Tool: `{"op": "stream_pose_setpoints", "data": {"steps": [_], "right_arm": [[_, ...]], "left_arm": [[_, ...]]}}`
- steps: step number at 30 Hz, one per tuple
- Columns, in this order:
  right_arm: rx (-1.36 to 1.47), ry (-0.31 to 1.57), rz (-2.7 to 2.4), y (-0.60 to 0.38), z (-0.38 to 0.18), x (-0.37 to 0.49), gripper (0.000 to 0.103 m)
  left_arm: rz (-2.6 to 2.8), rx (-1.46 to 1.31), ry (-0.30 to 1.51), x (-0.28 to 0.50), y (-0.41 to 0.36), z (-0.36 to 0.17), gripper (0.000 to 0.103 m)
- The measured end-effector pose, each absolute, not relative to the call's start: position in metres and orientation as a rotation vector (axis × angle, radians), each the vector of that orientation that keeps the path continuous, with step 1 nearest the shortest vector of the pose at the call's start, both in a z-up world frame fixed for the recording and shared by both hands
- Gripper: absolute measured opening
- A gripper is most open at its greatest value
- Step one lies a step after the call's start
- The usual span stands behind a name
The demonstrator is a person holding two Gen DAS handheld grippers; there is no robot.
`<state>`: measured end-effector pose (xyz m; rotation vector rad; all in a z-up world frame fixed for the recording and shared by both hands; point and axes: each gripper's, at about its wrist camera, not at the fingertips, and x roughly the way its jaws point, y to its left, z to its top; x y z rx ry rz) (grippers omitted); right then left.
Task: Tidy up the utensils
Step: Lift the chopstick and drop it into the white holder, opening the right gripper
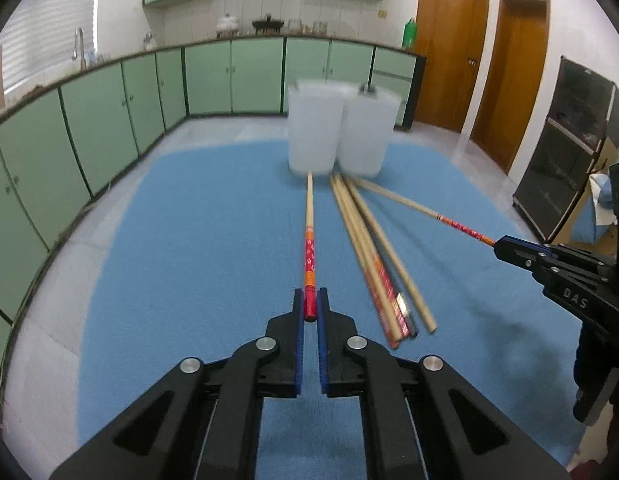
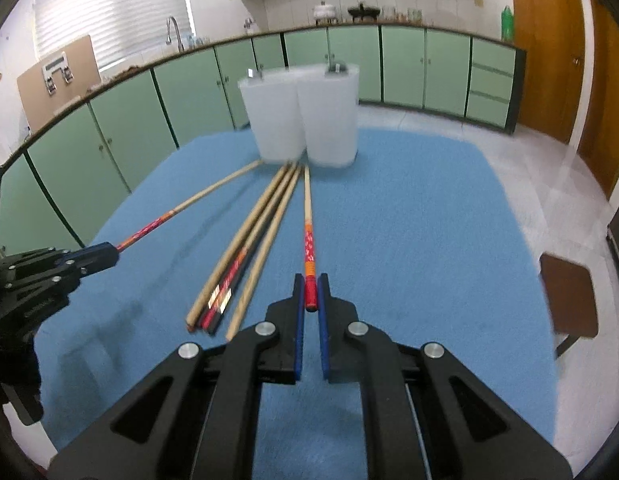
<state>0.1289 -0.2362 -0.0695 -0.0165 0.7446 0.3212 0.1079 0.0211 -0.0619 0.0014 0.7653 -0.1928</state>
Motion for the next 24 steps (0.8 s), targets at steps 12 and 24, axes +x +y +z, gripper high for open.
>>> {"op": "stream_pose_setpoints", "data": {"steps": [12,24], "right_arm": [[-0.033,0.599,0.383,-0.236,0.017,0.158,0.005],[-0.078,0.555,0.444,-0.225,0.089,0.222,0.005]], "left_arm": [[-0.229,0.027,0.556,0.114,0.022,0.028,0.006],[-0.3,0.053,0.486,0.174,0.009,0.076,0.006]]}}
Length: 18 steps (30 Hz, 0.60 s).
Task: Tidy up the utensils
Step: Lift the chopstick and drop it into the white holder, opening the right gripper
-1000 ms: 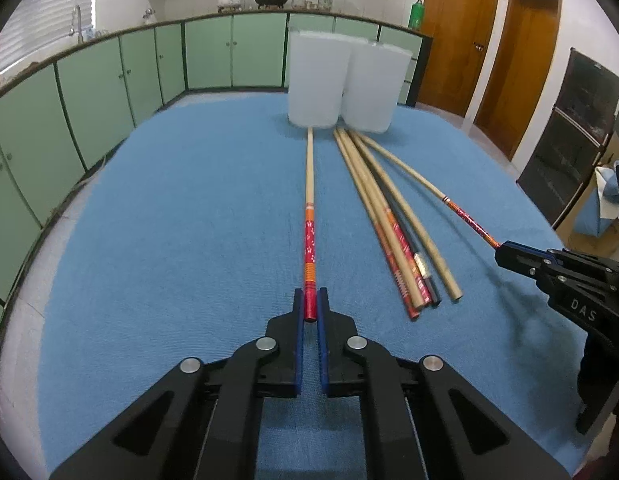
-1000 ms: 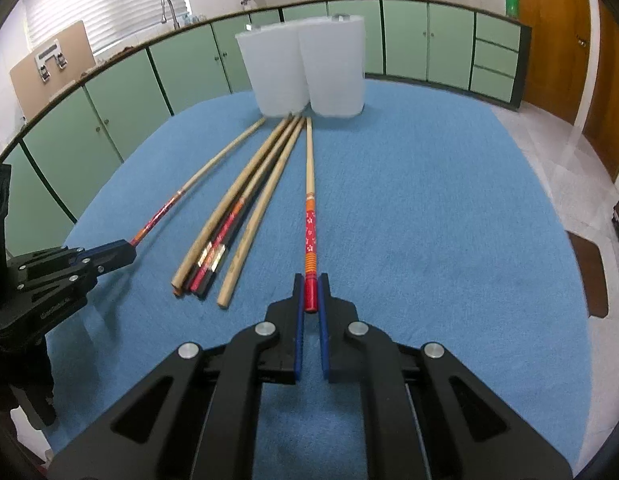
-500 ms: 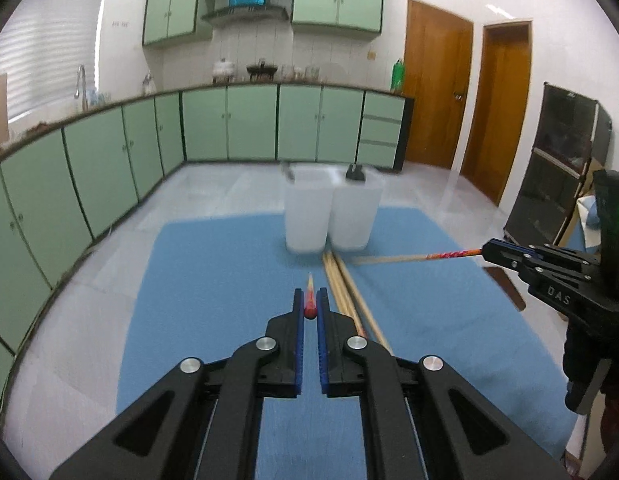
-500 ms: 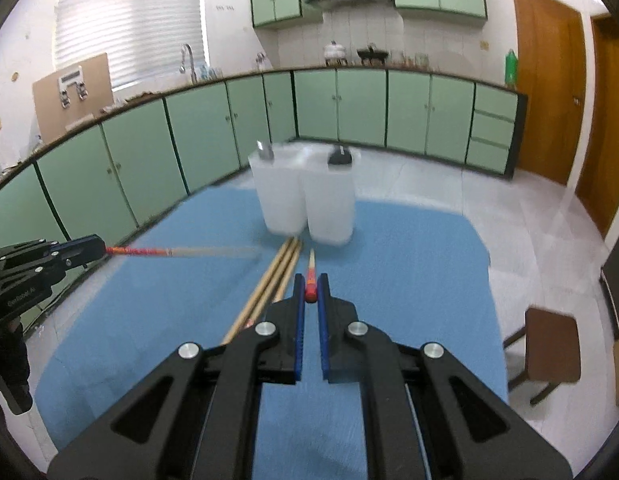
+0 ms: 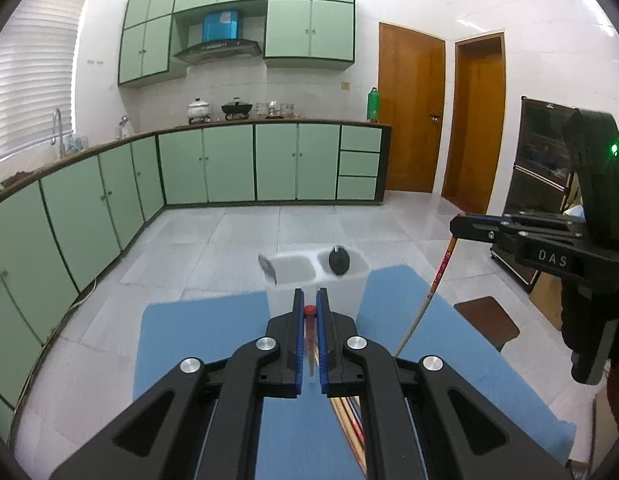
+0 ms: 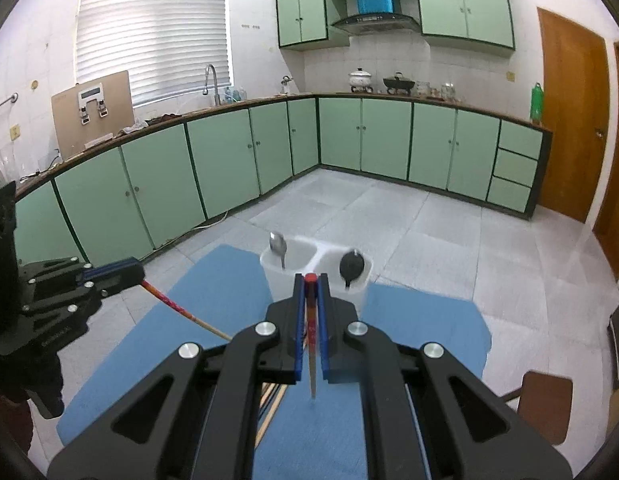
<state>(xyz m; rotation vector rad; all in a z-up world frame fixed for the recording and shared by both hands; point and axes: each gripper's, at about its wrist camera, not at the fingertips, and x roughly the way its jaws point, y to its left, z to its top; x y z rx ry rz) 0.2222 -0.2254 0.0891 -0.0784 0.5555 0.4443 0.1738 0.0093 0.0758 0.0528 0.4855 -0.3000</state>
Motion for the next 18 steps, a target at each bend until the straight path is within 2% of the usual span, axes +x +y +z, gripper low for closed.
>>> {"op": "stream_pose_setpoints", "data": {"steps": [11,18], "right_arm": [[-0.032,0.404,0.437,-0.24,0.173,0.272,0.005],[-0.012,0.43,0.395,-0.239,0.154,0.317,0.005]], "left_arm": [[-0.321,0.083,0.301,0.201,-0.001,0.151,0.006],[-0.32,0.099,0.328,0.248,-0.014,0.149,0.006]]}}
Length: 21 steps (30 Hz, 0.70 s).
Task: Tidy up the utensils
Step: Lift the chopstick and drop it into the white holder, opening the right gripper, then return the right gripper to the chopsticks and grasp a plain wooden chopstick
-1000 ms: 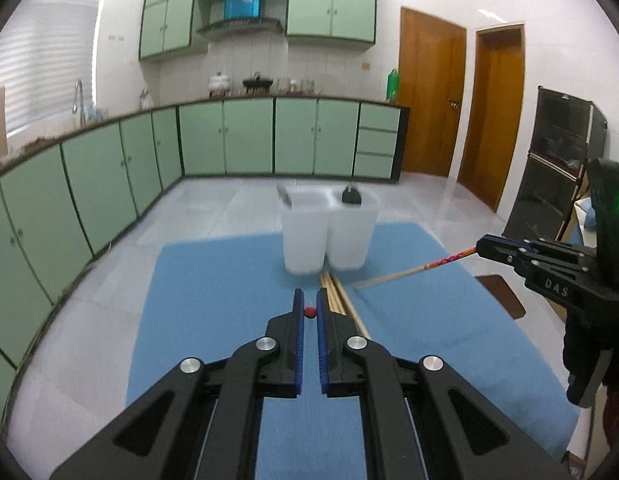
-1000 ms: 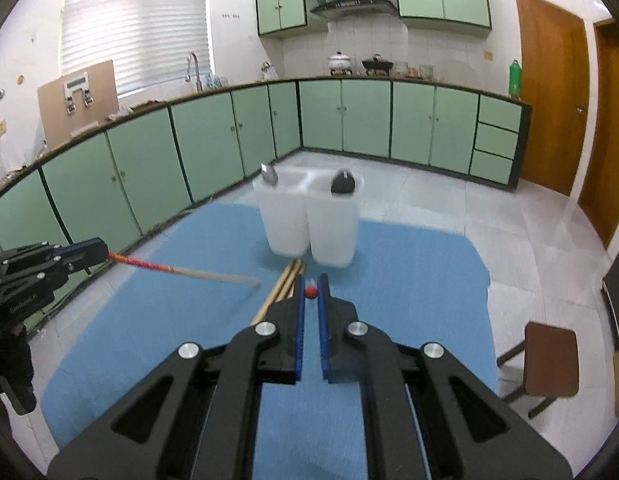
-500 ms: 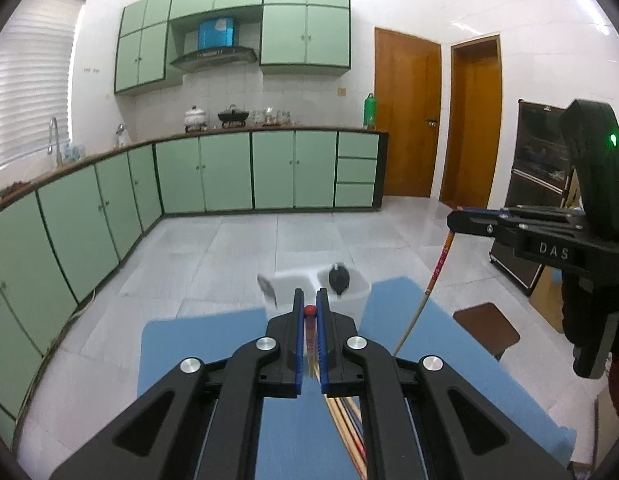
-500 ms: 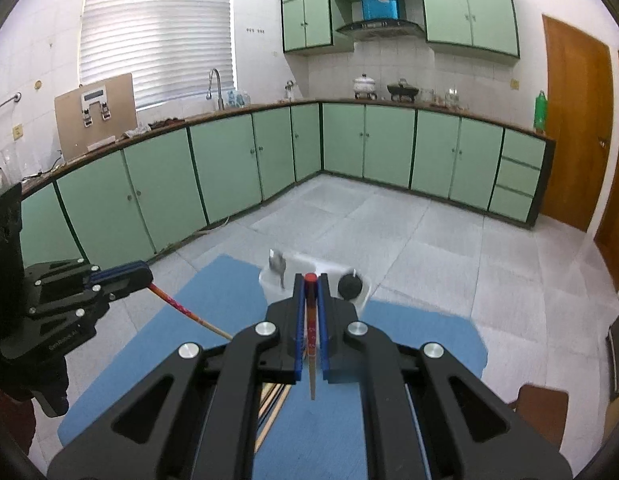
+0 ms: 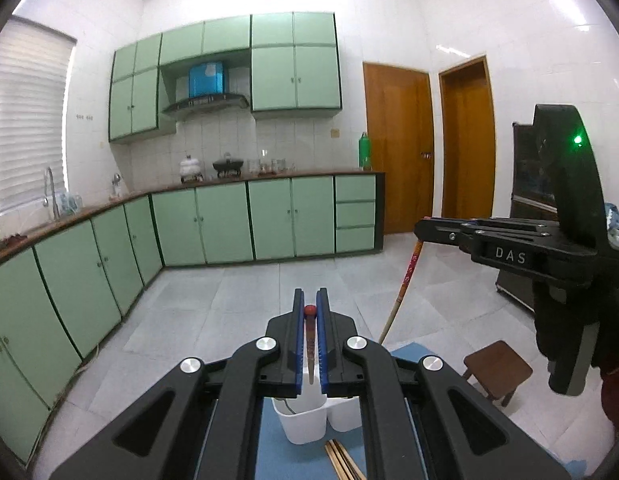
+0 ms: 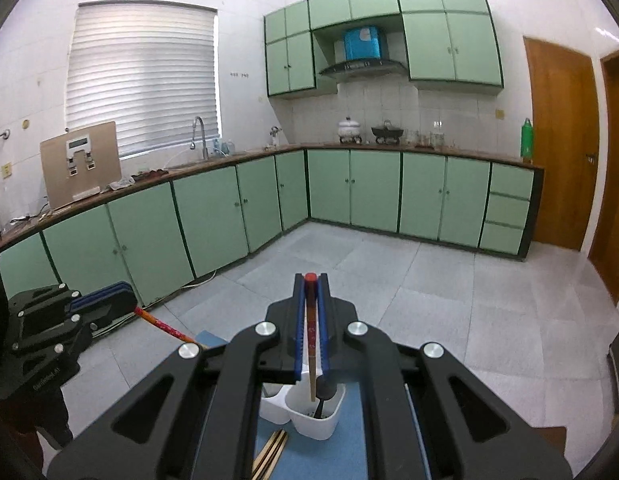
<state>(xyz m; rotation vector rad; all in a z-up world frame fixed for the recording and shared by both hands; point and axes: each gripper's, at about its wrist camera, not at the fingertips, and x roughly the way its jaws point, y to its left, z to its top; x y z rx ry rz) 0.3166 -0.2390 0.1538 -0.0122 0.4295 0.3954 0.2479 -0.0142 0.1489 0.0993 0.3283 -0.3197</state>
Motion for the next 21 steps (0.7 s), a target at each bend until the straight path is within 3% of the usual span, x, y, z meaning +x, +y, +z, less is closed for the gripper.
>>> {"op": "stream_pose_setpoints", "data": {"steps": [7,11,13,15,21], "right_arm": [[-0.028,0.55,0.37,-0.224,0.103,0.343,0.006],[-0.029,0.589,0.363,-0.225,0.086,0.341,0.008],[-0.005,0.586,0.355,-0.231,0.085,0.333,0.015],[0.02,0.563,0.339,-0.239,0.086,0.322,0.03],[0.051,0.513,0.318,-0.26,0.08,0.273,0.045]], "left_arm": [[-0.32,0.074,0.455,0.294,-0.021,0.104,0.006],[-0.316,0.066,0.489,0.299,-0.02,0.089,0.011],[-0.32,0.062,0.493,0.293,-0.019,0.086,0.015],[-0.322,0.06,0.492,0.285,-0.016,0.085,0.022],[-0.292,0.053,0.467,0.246,-0.006,0.079,0.047]]}}
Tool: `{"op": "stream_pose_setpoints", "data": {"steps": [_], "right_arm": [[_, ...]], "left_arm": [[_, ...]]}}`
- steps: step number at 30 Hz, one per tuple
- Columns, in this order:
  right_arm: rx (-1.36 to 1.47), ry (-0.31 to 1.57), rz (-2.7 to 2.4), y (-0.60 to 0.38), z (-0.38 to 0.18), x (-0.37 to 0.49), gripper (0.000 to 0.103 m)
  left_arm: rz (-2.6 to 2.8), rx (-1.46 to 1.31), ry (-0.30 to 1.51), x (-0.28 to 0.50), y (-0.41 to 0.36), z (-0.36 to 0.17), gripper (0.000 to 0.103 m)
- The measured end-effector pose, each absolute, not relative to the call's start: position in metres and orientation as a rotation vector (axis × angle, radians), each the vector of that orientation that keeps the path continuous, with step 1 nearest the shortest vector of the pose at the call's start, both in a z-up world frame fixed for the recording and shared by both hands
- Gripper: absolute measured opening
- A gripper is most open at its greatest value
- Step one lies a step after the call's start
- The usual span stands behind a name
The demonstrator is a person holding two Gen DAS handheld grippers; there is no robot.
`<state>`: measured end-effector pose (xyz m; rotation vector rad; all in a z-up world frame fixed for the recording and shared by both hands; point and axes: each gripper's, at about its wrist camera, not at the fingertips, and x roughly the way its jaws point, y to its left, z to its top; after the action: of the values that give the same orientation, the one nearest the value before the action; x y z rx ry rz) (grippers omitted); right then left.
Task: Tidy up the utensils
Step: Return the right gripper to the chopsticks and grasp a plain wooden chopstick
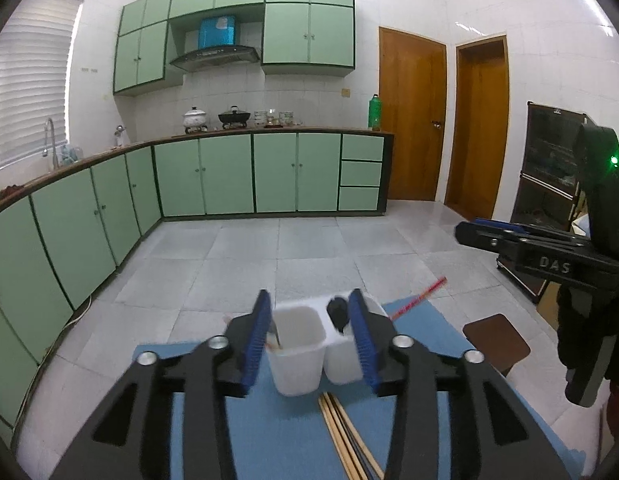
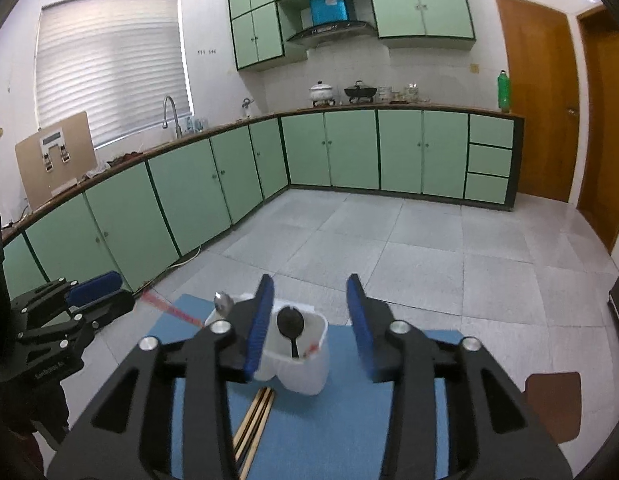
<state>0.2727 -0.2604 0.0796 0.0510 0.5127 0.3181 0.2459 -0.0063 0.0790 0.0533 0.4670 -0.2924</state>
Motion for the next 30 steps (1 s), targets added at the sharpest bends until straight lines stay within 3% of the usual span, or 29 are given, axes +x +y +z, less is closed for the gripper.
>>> {"op": "stream_pose_setpoints", "data": {"steps": [3,6,19,30], "right_arm": [[0.058,0.512,0.306,-0.264,0.06,0.245,0.054],[0.054,0.537,0.289,-0.262,0.035,0.222,0.061],[0.056,0.818,0.283,-0.223,-0.099,0.151,0.062],[0.018,0.911,0.34,-0.187,-0.129,0.128,0.043]], "left_arm": [[-0.263,0.042,0.479,0.221,-0.002,0.062,0.058],[-0.24,0.029,0.537,0.201,0.003,0.031,0.059],[-0.183,-0.031,0.836,0.164,0.022,-0.093,0.061],[-0.165,0.03,0.917,0.144,0.009,-0.129,0.065]]}}
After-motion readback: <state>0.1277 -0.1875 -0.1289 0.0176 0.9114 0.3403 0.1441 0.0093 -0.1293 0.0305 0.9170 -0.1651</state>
